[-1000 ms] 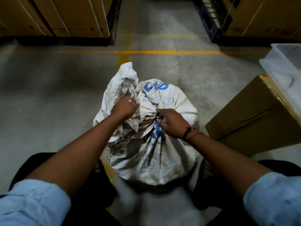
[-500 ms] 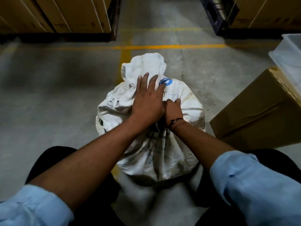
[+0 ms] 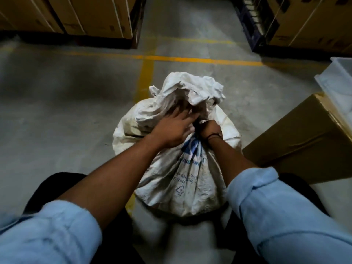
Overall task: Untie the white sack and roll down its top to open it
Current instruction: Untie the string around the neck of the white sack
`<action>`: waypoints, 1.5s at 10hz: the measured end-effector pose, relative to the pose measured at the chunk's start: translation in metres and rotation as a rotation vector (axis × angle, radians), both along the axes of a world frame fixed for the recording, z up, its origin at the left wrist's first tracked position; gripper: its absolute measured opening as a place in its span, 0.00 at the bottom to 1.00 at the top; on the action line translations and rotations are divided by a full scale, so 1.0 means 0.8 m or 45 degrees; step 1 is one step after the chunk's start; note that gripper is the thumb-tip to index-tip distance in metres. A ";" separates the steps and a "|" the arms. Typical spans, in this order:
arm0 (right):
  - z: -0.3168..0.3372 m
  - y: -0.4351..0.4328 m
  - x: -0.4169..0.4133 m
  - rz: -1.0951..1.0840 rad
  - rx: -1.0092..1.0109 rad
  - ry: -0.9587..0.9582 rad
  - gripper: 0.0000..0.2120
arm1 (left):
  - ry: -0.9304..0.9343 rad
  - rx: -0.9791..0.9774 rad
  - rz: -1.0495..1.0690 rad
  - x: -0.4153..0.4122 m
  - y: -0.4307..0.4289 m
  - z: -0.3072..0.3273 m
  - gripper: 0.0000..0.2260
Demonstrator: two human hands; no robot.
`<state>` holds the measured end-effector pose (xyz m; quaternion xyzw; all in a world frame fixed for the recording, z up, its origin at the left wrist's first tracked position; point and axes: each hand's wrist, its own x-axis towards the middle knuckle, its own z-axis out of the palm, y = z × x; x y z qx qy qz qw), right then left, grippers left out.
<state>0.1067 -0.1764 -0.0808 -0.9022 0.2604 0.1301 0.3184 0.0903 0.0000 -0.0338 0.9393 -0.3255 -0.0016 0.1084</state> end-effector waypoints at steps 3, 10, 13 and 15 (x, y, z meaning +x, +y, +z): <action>-0.012 0.012 -0.043 0.009 -0.091 -0.196 0.27 | 0.256 -0.065 0.218 0.123 -0.096 -0.025 0.25; -0.017 0.033 -0.056 0.661 -0.583 -0.138 0.32 | 0.511 0.118 0.314 0.106 -0.061 -0.057 0.31; 0.045 0.002 -0.052 0.858 -0.070 0.196 0.47 | 0.748 0.135 0.145 -0.076 0.009 0.104 0.26; 0.114 -0.035 -0.092 0.878 -0.402 -0.183 0.22 | 0.754 -0.197 0.309 -0.111 0.033 0.105 0.11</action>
